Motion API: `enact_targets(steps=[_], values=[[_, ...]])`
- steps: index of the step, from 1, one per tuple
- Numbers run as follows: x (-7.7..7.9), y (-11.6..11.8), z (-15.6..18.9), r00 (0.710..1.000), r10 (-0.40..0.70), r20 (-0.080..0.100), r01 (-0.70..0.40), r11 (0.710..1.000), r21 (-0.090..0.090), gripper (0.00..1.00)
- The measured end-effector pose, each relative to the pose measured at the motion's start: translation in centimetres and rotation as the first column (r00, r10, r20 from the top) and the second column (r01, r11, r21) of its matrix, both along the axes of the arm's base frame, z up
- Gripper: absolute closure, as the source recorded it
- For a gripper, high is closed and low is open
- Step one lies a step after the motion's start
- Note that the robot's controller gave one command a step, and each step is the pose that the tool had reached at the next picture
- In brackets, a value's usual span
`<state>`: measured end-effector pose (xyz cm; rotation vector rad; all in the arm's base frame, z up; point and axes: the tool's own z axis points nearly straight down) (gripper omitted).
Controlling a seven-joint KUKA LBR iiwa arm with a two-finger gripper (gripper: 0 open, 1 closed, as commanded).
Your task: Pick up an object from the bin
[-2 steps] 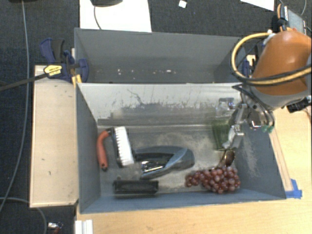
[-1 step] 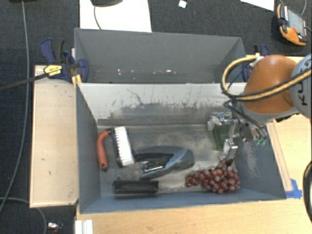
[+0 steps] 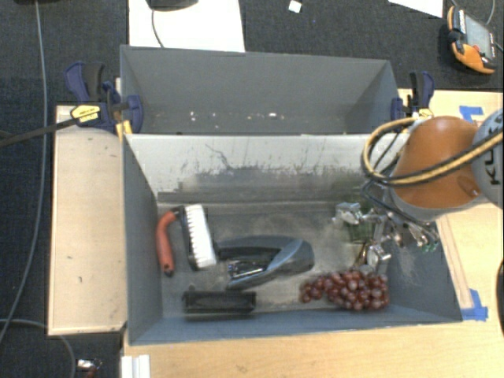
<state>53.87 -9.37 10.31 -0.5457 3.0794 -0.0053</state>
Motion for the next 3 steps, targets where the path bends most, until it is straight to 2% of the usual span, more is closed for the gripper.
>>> enact_targets(steps=[1, 2, 3], values=[[1.9, 0.2, 1.9, 0.989, -0.148, -0.006, 0.148, 0.989, 0.003, 1.0], [1.9, 0.2, 1.9, 0.989, -0.148, -0.006, 0.148, 0.989, 0.002, 1.0], [-0.2, -2.1, -1.3, 0.96, 0.28, -0.001, -0.28, 0.96, 0.003, 1.0]])
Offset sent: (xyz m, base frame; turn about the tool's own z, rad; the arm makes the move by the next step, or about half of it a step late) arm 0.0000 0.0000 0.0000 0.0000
